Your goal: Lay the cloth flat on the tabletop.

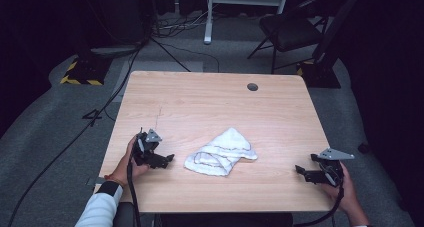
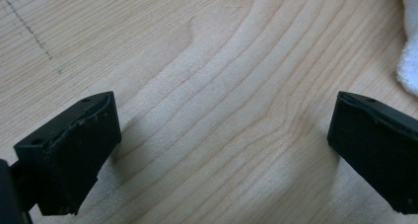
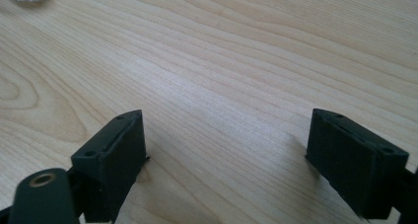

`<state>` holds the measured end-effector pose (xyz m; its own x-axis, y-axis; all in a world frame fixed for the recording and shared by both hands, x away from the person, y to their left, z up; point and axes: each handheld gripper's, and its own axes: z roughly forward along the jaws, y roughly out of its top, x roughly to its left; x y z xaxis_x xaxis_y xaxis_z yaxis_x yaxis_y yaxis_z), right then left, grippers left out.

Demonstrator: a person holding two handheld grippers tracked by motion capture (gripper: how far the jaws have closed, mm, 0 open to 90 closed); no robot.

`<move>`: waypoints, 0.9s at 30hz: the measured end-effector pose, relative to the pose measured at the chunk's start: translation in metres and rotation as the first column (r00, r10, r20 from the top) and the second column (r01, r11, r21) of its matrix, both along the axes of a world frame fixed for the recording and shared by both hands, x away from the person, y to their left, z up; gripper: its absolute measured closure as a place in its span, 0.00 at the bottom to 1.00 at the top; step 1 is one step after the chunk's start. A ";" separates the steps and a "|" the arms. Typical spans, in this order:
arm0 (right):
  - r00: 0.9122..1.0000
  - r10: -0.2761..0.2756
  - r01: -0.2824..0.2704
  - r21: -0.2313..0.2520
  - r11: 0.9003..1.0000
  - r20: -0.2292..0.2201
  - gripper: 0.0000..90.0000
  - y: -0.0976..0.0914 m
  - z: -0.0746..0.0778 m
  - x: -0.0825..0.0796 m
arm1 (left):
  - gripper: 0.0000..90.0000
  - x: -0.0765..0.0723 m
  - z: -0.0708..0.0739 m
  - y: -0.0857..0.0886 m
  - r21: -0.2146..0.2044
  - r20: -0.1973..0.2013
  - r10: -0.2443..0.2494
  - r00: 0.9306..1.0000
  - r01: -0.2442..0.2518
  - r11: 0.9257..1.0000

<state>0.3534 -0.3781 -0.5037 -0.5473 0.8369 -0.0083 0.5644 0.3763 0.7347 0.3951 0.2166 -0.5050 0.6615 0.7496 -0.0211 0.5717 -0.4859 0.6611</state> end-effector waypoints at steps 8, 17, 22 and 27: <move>1.000 0.002 -0.002 -0.001 1.000 -0.001 0.16 0.000 0.000 0.001 | 0.00 -0.004 0.000 0.000 0.002 0.001 -0.076 0.997 0.076 0.997; 1.000 -0.003 0.003 0.000 1.000 -0.004 0.16 0.001 0.000 0.002 | 0.00 -0.008 0.001 -0.018 0.006 -0.002 -0.165 0.986 0.165 0.986; 1.000 0.005 -0.006 -0.010 1.000 -0.013 0.17 0.003 0.001 0.005 | 0.04 -0.010 0.002 -0.027 0.006 -0.004 -0.208 0.978 0.208 0.978; 0.999 0.036 -0.037 -0.054 0.998 -0.021 0.30 0.012 0.008 0.007 | 0.18 -0.011 0.006 -0.033 -0.027 -0.015 -0.249 0.968 0.248 0.968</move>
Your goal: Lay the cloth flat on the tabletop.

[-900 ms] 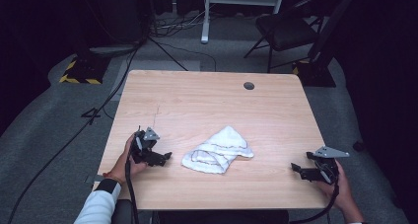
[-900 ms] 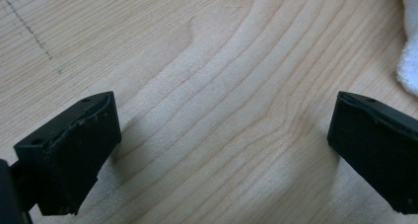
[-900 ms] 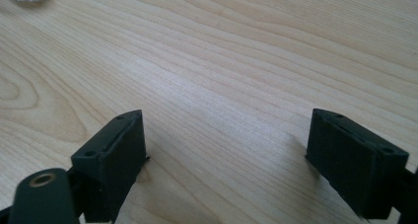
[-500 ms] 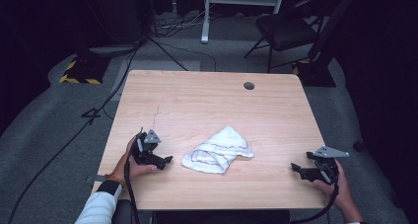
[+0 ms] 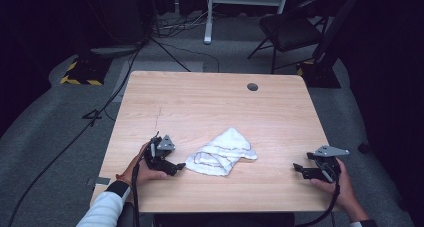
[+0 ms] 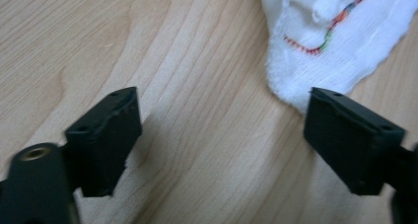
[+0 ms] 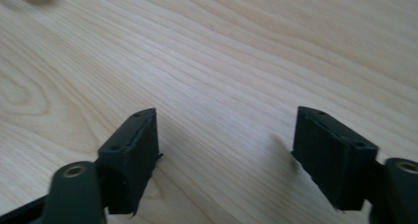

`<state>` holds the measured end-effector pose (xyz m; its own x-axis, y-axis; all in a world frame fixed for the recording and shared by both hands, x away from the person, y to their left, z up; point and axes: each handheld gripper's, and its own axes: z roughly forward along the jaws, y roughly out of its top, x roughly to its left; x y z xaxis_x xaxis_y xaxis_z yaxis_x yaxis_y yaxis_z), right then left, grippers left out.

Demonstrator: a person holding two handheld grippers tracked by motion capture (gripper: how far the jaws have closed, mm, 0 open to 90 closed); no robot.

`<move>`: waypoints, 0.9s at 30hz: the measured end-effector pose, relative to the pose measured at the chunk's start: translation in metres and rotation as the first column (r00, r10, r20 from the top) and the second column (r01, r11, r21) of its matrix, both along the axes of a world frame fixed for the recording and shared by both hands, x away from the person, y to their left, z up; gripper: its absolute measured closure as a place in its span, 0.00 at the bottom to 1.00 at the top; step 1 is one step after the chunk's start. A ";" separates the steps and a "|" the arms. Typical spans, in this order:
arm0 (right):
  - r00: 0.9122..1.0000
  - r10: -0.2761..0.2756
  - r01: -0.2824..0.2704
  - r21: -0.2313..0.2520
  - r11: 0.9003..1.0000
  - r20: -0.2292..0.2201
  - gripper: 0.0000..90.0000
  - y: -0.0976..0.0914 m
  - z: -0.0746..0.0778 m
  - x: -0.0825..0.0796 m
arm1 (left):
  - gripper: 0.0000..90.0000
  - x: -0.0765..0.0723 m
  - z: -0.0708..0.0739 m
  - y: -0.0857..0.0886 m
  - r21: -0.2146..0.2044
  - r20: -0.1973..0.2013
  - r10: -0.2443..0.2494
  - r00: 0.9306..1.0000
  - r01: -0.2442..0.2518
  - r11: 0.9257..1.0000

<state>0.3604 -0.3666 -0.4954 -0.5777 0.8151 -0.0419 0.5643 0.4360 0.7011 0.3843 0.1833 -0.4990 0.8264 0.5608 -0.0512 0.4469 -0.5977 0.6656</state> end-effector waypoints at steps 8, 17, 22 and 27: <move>0.987 0.146 -0.148 0.021 0.989 0.073 0.42 0.048 0.028 -0.004 | 0.24 0.003 0.017 -0.015 -0.036 0.036 -0.034 0.999 0.035 0.999; 0.942 0.328 -0.332 0.042 0.942 0.077 0.52 0.122 0.034 -0.010 | 0.32 0.017 0.041 -0.072 -0.019 0.135 -0.157 0.978 0.161 0.987; 0.917 0.389 -0.393 0.028 0.919 0.091 0.57 0.151 0.027 -0.015 | 0.43 0.032 0.035 -0.094 0.013 0.111 -0.198 0.974 0.198 0.980; 0.891 0.443 -0.446 0.012 0.895 0.096 0.58 0.180 0.019 -0.018 | 0.57 0.041 0.027 -0.101 0.042 0.097 -0.223 0.970 0.220 0.975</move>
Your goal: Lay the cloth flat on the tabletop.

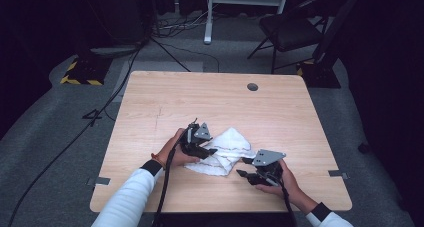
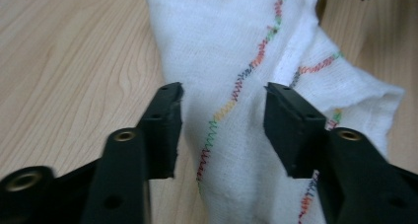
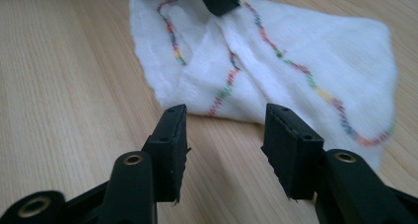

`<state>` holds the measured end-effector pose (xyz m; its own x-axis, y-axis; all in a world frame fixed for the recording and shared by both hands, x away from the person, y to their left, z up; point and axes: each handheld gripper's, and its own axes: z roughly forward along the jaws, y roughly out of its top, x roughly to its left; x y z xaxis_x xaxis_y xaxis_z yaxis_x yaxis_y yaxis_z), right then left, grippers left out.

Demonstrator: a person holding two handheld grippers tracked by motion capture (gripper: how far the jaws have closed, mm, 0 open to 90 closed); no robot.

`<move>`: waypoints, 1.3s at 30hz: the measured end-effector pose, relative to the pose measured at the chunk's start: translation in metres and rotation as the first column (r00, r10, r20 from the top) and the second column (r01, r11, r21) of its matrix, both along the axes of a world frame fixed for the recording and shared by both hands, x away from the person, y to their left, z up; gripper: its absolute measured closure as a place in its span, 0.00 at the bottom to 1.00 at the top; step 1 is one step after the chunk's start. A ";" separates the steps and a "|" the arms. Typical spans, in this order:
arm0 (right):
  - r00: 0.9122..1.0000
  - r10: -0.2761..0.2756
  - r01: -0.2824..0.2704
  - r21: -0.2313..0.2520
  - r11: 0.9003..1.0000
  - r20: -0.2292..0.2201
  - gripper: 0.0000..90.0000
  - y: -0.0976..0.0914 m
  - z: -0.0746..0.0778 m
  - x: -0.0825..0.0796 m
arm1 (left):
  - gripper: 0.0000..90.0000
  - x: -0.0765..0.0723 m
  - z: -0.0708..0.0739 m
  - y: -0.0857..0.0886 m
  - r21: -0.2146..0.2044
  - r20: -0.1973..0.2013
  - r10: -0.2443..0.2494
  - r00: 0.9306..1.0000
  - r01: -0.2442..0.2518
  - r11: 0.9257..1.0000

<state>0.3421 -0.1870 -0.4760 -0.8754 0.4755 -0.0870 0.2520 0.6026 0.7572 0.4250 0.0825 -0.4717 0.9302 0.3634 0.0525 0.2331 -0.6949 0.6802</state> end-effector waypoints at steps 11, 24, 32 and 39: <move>0.999 0.030 -0.029 -0.026 0.999 0.021 0.65 0.042 -0.010 0.005 | 0.90 0.003 0.000 0.009 0.026 0.037 0.002 0.999 -0.003 1.000; 1.000 0.006 -0.006 -0.081 0.997 0.003 1.00 0.018 -0.010 0.009 | 0.94 0.009 -0.002 0.034 0.005 0.009 0.064 0.998 -0.064 0.998; 1.000 -0.028 0.028 -0.089 0.996 -0.001 1.00 -0.005 -0.010 0.010 | 0.89 0.008 -0.002 0.040 0.001 0.003 0.102 0.995 -0.102 0.995; 0.999 -0.041 0.042 -0.085 0.995 0.018 0.91 -0.009 -0.009 0.010 | 0.56 0.005 0.003 0.028 0.004 0.051 0.124 0.991 -0.125 0.992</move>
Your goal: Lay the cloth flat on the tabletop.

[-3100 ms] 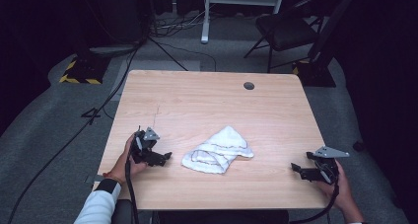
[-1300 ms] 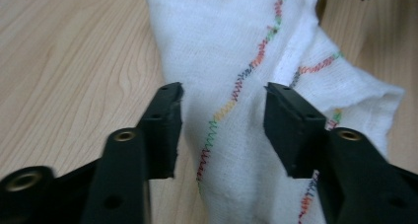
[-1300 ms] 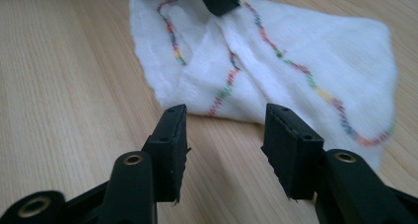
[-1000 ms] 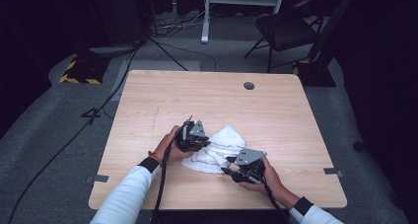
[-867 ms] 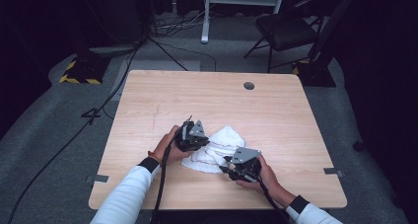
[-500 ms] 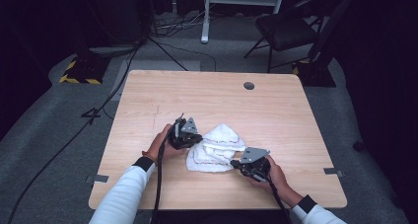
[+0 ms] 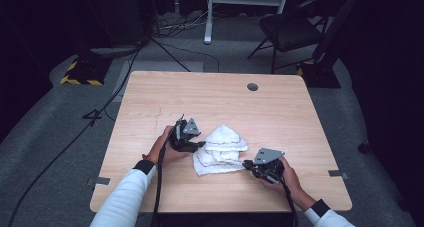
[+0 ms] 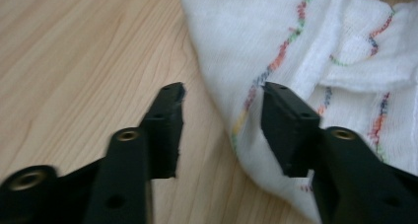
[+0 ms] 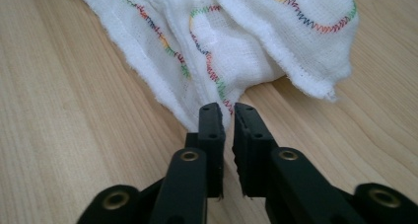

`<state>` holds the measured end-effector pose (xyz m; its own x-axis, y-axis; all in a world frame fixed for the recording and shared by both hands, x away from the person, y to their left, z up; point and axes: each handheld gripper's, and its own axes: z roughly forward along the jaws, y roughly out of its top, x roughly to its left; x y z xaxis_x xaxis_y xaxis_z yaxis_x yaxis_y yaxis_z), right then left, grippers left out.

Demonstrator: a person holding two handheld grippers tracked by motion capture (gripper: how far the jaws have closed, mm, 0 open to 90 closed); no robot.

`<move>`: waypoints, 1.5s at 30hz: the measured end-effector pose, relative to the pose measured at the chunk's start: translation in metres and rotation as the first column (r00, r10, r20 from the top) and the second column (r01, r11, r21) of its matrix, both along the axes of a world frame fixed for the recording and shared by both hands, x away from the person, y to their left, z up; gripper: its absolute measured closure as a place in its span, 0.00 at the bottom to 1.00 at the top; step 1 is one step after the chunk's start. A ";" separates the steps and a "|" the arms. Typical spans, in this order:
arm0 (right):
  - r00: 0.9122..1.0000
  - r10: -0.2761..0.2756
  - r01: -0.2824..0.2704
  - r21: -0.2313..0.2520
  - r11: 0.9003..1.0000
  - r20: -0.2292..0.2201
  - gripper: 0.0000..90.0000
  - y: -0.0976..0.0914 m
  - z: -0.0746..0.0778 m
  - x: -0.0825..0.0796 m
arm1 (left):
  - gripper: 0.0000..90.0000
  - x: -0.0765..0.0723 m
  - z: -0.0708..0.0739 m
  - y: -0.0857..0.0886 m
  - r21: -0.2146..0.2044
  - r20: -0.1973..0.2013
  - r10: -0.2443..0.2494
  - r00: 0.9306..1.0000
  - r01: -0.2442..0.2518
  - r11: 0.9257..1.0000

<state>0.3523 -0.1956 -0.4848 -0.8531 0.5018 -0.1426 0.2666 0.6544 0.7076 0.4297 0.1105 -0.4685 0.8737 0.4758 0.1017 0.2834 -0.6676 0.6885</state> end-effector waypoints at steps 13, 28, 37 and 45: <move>0.999 0.020 -0.022 0.061 0.998 0.030 0.68 0.007 0.007 0.000 | 0.41 -0.004 0.007 -0.066 0.038 0.001 -0.157 0.988 0.157 0.987; 0.998 0.052 -0.051 -0.043 0.998 0.033 0.94 0.024 -0.004 0.004 | 0.90 0.014 0.009 -0.047 0.006 0.034 -0.089 0.995 0.089 0.996; 0.999 0.025 -0.024 -0.033 0.999 0.024 0.98 0.008 0.002 0.004 | 0.91 0.020 0.019 0.001 -0.062 0.038 0.034 0.999 -0.031 0.998; 1.000 -0.005 0.006 -0.025 1.000 0.014 0.96 -0.004 0.003 0.006 | 0.90 0.024 0.008 0.032 -0.032 -0.002 0.094 0.996 -0.094 0.995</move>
<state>0.3584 -0.1999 -0.4816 -0.8482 0.5025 -0.1673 0.2601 0.6703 0.6950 0.4534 0.1422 -0.4600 0.8251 0.5587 0.0844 0.3441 -0.6153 0.7092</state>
